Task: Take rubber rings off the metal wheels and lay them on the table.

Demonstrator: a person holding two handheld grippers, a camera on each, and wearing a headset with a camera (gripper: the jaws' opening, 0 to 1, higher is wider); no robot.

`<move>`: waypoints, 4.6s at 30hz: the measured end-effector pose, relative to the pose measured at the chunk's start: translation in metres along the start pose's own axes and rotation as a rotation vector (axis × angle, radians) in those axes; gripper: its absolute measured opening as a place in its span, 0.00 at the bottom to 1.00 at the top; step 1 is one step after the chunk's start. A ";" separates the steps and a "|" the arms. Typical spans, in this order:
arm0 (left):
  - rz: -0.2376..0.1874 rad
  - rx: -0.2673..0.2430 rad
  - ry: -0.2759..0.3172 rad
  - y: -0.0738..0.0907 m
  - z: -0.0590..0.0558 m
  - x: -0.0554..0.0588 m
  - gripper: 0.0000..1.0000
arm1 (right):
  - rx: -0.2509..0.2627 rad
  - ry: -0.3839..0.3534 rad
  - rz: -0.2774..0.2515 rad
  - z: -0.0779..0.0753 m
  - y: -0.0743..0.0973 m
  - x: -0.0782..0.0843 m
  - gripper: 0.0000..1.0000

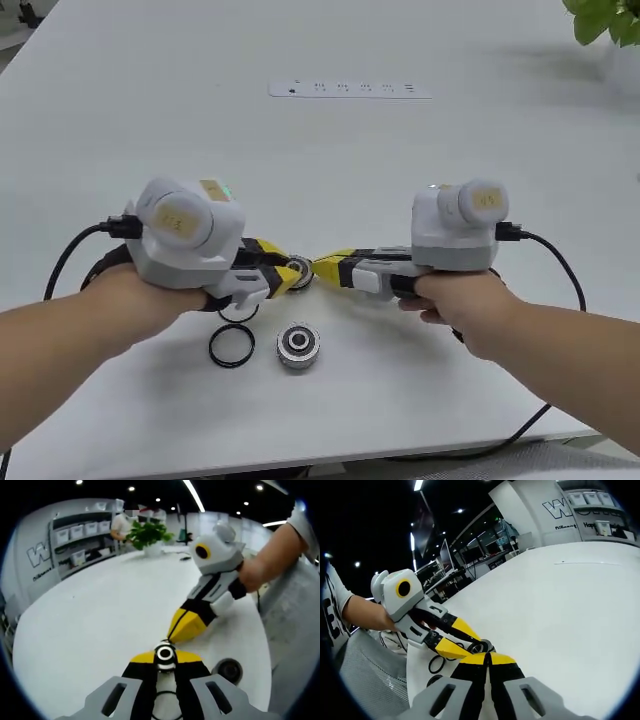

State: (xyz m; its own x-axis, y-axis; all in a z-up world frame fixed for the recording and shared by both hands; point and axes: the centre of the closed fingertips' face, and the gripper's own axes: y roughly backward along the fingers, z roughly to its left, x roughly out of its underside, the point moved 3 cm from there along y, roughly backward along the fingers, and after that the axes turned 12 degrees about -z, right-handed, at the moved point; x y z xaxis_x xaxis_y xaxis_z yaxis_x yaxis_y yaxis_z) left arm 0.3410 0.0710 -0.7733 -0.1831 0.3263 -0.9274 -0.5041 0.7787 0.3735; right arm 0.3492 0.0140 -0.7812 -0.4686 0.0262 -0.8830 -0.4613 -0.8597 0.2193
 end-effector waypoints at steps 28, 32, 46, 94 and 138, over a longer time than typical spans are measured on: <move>0.013 -0.008 -0.012 -0.002 0.001 0.001 0.13 | -0.045 0.063 0.020 0.010 -0.004 -0.002 0.00; 0.011 -0.009 -0.012 -0.002 0.001 0.001 0.13 | -0.049 0.063 0.020 0.013 -0.004 -0.001 0.00; 0.006 -0.005 -0.013 -0.002 0.001 0.001 0.13 | -0.075 0.061 0.015 0.017 -0.006 -0.003 0.00; -0.076 0.042 0.053 0.023 -0.010 -0.016 0.32 | -0.077 -0.006 -0.045 0.020 -0.001 -0.017 0.00; -0.154 -0.053 0.120 0.094 -0.005 0.000 0.63 | -0.195 -0.085 0.010 0.068 -0.034 0.002 0.00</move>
State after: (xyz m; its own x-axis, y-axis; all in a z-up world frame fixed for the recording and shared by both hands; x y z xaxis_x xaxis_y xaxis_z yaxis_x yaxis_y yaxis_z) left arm 0.2893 0.1411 -0.7385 -0.1983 0.1371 -0.9705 -0.5774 0.7838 0.2287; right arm 0.3119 0.0778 -0.7623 -0.5382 0.0535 -0.8411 -0.3059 -0.9423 0.1358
